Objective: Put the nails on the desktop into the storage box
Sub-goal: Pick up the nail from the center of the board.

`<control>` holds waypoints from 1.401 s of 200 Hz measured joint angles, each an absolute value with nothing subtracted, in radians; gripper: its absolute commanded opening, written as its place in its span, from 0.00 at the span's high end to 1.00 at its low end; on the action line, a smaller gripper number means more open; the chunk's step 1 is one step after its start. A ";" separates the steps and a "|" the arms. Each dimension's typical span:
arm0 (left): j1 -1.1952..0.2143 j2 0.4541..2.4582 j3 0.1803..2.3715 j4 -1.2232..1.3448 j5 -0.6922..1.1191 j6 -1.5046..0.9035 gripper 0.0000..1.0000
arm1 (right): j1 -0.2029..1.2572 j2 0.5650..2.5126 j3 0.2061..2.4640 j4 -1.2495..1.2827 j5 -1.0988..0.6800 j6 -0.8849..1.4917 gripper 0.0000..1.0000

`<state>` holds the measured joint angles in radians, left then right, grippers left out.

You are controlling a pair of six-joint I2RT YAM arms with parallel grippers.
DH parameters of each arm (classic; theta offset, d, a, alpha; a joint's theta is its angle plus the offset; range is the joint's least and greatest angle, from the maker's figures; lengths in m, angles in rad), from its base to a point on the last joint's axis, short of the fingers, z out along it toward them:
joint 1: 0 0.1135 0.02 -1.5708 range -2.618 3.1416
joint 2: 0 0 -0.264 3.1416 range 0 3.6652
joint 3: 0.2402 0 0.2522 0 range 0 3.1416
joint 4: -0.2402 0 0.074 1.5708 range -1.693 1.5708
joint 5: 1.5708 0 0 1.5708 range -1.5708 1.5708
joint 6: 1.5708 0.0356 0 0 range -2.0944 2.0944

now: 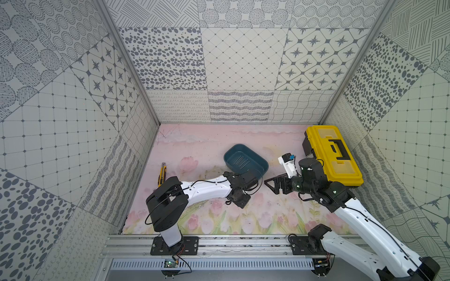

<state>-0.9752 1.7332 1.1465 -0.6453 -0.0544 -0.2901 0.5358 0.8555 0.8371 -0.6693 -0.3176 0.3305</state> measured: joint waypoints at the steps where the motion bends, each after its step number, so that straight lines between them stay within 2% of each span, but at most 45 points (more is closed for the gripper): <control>1: -0.975 1.735 1.147 -0.644 -0.054 -0.290 0.83 | 0.536 0.855 0.837 -0.669 -0.317 0.331 0.04; 280: -0.915 1.853 1.216 -0.617 -0.007 -0.136 0.85 | 0.536 0.870 0.840 -0.670 -0.304 0.331 0.04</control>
<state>-0.9146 1.8534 1.2160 -0.6174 -0.0067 -0.1356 0.5358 0.8703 0.8398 -0.6697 -0.3038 0.3309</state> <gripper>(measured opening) 0.148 0.959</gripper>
